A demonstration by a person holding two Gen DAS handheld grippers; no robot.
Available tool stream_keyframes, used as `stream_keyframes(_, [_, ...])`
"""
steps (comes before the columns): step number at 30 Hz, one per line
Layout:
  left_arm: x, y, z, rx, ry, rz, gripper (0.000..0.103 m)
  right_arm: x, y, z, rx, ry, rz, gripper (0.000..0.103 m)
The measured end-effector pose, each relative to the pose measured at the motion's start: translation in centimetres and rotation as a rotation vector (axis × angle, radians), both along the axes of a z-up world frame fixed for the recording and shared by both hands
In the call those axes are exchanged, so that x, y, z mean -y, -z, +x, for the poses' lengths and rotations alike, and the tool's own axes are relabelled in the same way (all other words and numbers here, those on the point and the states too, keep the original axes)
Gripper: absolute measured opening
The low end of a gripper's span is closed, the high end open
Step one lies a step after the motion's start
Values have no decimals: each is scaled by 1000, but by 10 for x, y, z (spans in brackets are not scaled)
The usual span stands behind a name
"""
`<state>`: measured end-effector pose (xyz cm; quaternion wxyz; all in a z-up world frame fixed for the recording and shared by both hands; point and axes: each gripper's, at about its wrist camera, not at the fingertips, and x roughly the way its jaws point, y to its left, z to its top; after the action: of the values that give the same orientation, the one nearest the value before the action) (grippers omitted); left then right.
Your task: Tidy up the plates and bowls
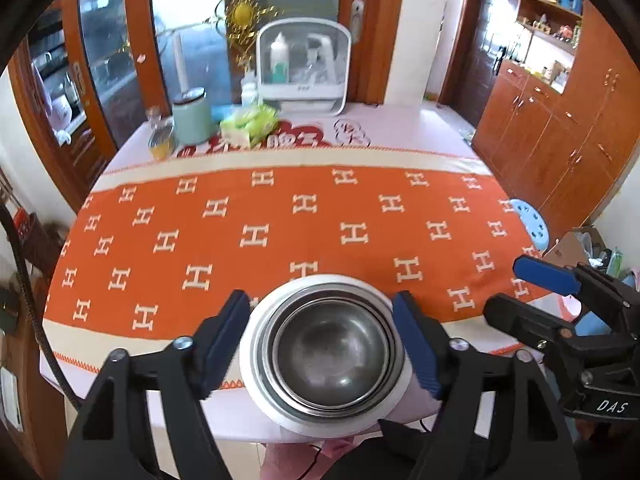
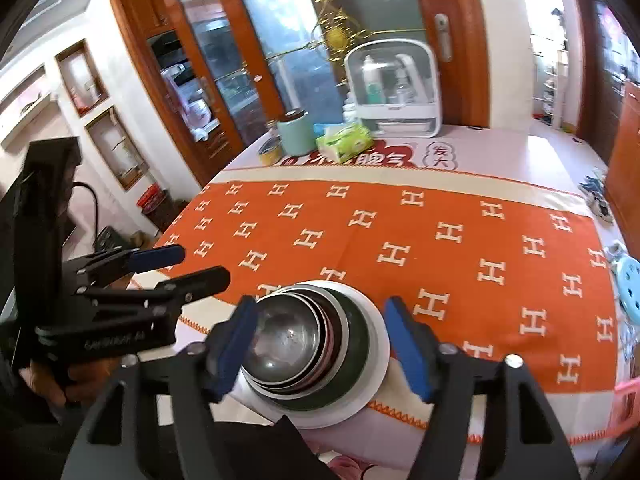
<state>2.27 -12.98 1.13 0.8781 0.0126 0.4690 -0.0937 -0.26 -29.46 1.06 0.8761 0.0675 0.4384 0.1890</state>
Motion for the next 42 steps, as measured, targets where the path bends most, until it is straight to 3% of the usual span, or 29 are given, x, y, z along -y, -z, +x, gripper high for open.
stream_keyframes(3, [4,-11,-10,23,9,0,77,0,-8,-10,-21,32,8,72])
stream_keyframes(5, [6,-16,-18,50,10,18,79,1,-13,-17,-23,58,5,85])
stream_keyframes(7, [6,-18,-23,60,6,17,80,1,-16,-23,-11,92,-8,90])
stream_keyframes(14, [-3,-14,-36,66,-82,30,81,5,-10,-39,-26,181,-27,92])
stream_keyframes(23, [-7,-6,-48,42,-102,46,89,-2,8,-46,-106,226,-79,95])
stream_keyframes(30, [-12,-3,-53,37,-139,80,102,-9,9,-50,-110,217,-99,95])
stream_keyframes(42, [-15,2,-59,13,-180,144,102,-16,6,-52,-98,196,-126,95])
